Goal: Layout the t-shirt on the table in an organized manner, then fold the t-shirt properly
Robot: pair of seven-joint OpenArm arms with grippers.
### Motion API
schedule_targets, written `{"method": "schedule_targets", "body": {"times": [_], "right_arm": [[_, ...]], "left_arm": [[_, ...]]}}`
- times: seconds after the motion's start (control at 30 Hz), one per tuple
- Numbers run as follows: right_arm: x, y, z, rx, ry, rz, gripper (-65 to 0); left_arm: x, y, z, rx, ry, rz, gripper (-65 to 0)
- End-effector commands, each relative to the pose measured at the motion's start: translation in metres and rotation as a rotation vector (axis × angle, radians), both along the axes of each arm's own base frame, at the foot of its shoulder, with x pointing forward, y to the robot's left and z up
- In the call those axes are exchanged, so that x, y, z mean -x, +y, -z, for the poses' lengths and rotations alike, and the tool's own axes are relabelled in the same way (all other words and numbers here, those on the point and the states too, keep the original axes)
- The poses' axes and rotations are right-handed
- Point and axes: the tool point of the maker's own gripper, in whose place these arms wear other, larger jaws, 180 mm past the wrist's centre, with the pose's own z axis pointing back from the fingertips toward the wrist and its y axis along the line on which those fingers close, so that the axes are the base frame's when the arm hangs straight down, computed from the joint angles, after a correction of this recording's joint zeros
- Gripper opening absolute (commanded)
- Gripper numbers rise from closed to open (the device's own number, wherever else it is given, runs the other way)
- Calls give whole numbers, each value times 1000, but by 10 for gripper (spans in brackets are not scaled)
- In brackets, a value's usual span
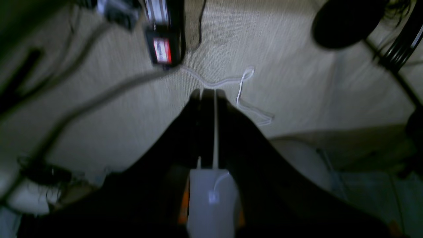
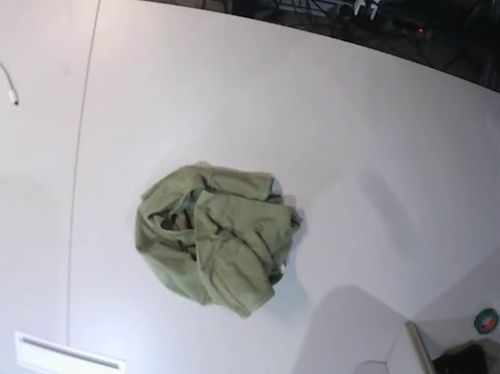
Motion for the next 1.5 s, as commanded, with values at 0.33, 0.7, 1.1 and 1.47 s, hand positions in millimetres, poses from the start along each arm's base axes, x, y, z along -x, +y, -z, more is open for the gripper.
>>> {"method": "schedule_targets", "body": {"times": [0.33, 0.7, 1.1, 1.47], "right_arm": [[14, -1, -1, -4, 17, -3, -650], [34, 1, -5, -10, -89, -5, -650], [10, 3, -6, -19, -248, -11, -650], [5, 3, -23, -30, -484, -16, -650]], "left_arm": [[-22, -5, 1, 7, -65, 15, -650], [-15, 29, -3, -43, -66, 29, -650], [-14, 29, -5, -40, -110, 39, -650], [-15, 10, -25, 73, -399, 311, -650]]}}
